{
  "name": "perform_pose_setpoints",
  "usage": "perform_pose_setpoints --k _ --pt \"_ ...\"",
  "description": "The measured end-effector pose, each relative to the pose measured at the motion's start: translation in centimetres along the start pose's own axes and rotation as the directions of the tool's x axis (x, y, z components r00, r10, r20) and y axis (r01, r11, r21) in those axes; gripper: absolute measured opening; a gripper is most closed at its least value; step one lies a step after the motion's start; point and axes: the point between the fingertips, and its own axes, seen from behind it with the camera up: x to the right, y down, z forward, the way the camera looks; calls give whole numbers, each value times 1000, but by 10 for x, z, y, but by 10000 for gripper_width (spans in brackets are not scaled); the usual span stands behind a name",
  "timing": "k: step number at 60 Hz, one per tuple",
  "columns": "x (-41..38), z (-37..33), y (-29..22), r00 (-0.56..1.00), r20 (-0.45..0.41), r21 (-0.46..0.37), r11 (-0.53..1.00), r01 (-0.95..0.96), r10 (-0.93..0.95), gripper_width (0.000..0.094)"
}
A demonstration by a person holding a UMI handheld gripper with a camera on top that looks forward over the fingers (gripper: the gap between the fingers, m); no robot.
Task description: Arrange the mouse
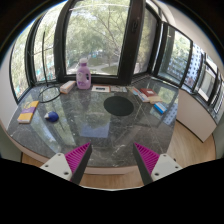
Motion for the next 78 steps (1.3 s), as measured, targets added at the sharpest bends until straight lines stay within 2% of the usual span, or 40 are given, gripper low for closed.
perform_pose_setpoints --k 6,7,11,21,26,37,52,58,65,78 --pt "-14 10 24 1000 15 -34 999 -14 15 851" --pt "-10 -4 13 1000 18 -32 999 -18 18 854" --pt "-36 20 40 999 29 -34 999 -29 30 852" --pt "-120 60 65 986 157 -13 999 -51 52 854" --pt "-166 84 58 975 218 26 998 -48 42 856" --pt "-264 149 13 959 283 109 994 -7 -24 856" --pt "-347 229 -34 959 257 159 984 82 -122 857" --pt "-359 251 -46 963 221 164 979 118 -154 856" --pt "-368 273 -61 961 218 156 978 137 -169 854" --pt "-365 314 -98 981 146 154 982 107 -130 852"
